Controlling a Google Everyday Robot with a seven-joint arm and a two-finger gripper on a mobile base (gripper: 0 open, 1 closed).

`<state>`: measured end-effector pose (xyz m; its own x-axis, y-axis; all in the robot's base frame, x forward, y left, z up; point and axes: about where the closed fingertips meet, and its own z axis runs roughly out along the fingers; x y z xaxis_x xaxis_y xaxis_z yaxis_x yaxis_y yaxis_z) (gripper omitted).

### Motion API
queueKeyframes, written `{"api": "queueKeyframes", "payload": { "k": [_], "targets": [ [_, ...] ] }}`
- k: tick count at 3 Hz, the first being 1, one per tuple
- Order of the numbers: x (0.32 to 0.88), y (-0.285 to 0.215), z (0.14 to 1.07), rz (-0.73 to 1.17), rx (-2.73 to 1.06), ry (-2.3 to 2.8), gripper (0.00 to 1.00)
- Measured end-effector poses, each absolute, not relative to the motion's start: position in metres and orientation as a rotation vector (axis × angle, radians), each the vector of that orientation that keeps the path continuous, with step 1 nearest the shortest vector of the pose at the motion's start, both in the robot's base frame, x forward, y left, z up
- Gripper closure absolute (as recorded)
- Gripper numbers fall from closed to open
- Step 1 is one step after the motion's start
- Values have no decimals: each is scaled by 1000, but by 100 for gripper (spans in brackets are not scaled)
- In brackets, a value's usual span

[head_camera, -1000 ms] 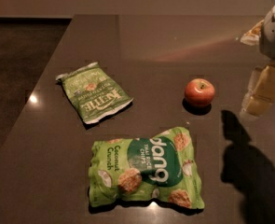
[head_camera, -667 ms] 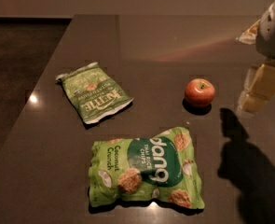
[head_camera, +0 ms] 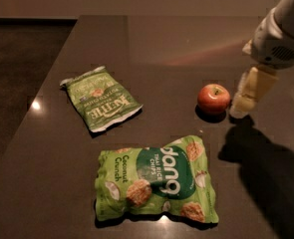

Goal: Pick apple

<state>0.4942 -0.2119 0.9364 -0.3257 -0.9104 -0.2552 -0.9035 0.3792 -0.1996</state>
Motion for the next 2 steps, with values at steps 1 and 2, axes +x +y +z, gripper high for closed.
{"api": "queueKeyframes", "payload": {
  "k": [1,2],
  "targets": [
    [511,-207,914,27,-1556,2333,0],
    [521,-206,893,69,-1530,2344,0]
  ]
}}
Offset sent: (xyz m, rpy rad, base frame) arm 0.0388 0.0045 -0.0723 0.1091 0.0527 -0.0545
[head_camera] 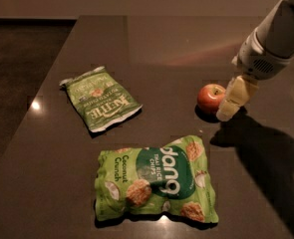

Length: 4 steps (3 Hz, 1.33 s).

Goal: Pick apple

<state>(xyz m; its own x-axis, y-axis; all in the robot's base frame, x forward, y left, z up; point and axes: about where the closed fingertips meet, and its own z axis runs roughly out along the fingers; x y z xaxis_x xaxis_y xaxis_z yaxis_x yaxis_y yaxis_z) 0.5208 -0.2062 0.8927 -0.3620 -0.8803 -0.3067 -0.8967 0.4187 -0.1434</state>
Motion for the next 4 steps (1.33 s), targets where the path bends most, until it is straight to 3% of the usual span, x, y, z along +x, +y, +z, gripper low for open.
{"api": "queueKeyframes", "payload": {
  "k": [3,4],
  "targets": [
    [527,-193,858,169,-1522,2319,0],
    [527,-188,854,179,-1529,2308,17]
  ]
}}
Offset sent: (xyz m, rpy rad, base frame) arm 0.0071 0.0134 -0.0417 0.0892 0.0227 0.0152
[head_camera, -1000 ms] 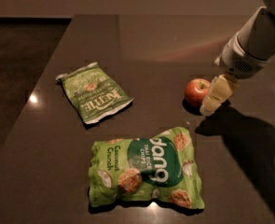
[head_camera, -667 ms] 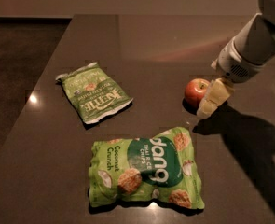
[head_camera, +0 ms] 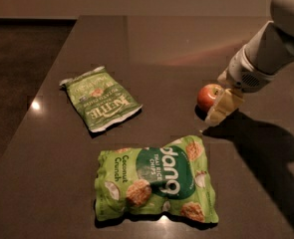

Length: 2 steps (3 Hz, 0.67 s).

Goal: Pick apple

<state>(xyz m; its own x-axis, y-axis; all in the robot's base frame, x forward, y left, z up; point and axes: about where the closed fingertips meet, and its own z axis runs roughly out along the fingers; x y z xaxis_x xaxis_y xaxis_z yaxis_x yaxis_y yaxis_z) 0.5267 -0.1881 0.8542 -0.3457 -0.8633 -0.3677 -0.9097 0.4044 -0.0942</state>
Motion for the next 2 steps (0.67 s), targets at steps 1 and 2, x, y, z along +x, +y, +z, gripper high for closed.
{"api": "queueKeyframes", "payload": {
  "k": [1,2],
  "targets": [
    [527,-185,853,190,-1530,2297,41],
    [528,-183,855,205,-1531,2288,64]
  ]
}}
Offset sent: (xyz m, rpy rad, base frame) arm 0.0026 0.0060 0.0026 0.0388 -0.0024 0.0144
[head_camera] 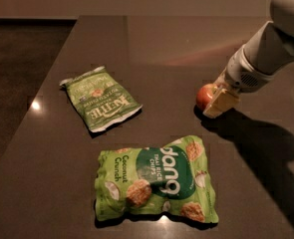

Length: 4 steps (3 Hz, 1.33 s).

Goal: Pick apple

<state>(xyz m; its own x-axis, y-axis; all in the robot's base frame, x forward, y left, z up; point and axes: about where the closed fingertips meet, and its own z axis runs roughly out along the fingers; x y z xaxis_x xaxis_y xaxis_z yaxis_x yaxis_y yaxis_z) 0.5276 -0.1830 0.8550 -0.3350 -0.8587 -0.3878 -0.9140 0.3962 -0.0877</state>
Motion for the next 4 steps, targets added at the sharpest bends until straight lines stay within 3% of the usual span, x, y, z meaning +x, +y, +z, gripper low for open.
{"api": "queueKeyframes", "payload": {
  "k": [1,2,4],
  "targets": [
    [531,-175,875,217,-1550,2280,87],
    [534,-162,906,244,-1583,2247,100],
    [531,-137,966,279,-1632,2163,100]
  ]
}}
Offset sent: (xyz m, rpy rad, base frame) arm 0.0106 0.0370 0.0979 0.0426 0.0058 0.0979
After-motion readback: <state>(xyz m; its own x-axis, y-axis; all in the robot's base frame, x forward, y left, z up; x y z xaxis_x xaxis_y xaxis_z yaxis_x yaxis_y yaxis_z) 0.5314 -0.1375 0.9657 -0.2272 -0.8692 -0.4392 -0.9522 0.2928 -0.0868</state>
